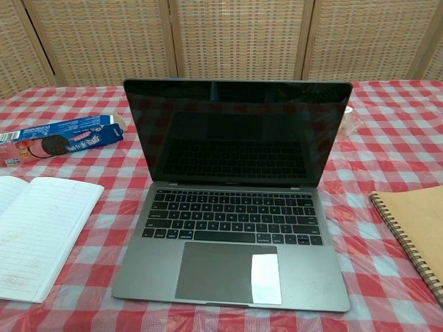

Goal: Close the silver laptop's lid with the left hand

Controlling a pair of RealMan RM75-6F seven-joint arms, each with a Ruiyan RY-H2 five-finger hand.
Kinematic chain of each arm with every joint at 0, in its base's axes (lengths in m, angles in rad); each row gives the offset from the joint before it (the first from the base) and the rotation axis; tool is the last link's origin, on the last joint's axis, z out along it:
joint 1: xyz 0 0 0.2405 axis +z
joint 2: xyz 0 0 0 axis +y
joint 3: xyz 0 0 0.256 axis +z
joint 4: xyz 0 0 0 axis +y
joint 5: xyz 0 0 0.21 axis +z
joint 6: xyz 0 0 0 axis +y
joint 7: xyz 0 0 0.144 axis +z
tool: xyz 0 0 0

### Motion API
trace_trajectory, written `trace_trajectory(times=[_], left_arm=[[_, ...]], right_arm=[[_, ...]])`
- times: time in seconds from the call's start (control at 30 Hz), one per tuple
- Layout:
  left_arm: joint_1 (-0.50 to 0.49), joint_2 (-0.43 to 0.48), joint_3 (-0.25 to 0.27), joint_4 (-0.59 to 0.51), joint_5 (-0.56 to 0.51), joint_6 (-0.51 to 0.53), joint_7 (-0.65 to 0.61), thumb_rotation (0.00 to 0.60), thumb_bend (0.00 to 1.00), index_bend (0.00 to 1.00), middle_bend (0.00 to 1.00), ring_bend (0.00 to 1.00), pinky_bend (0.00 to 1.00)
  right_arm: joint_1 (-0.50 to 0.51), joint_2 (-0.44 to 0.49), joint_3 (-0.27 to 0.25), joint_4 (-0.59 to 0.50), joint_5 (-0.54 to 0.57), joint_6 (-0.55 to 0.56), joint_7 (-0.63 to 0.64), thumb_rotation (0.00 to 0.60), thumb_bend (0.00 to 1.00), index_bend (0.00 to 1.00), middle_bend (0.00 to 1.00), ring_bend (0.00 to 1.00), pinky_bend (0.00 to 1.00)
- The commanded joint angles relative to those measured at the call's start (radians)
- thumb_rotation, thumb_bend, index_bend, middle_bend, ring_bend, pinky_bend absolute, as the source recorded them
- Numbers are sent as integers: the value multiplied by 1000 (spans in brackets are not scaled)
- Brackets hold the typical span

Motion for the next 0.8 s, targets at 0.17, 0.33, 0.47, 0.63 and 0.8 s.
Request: trace_trajectory(times=[0.17,0.33,0.47,0.63,0.8], left_arm=[[-45,41,4,-13,110,-9,-115,600,979,0,0,0,0],[-115,113,-4,-70,162,-80,-166,600,1000,0,0,0,0],[-182,170,-26,-114,185,-150,-198,600,1000,0,0,0,0],[-277,215,-85,-163,154,-243,-236,600,1000,0,0,0,0],[-361,220,-143,-184,98,-328,-236,600,1000,0,0,0,2]], right_arm=[[-2,1,4,2,3,6,10,600,594,0,0,0,0],[1,-2,5,9,12,-6,14,600,593,0,0,0,0],[4,-4,9,14,22,-14,13,600,593,0,0,0,0],[8,-7,14,24,33,-21,21,600,593,0,0,0,0],[10,-9,19,34,44,-27,29,600,592,0,0,0,0]])
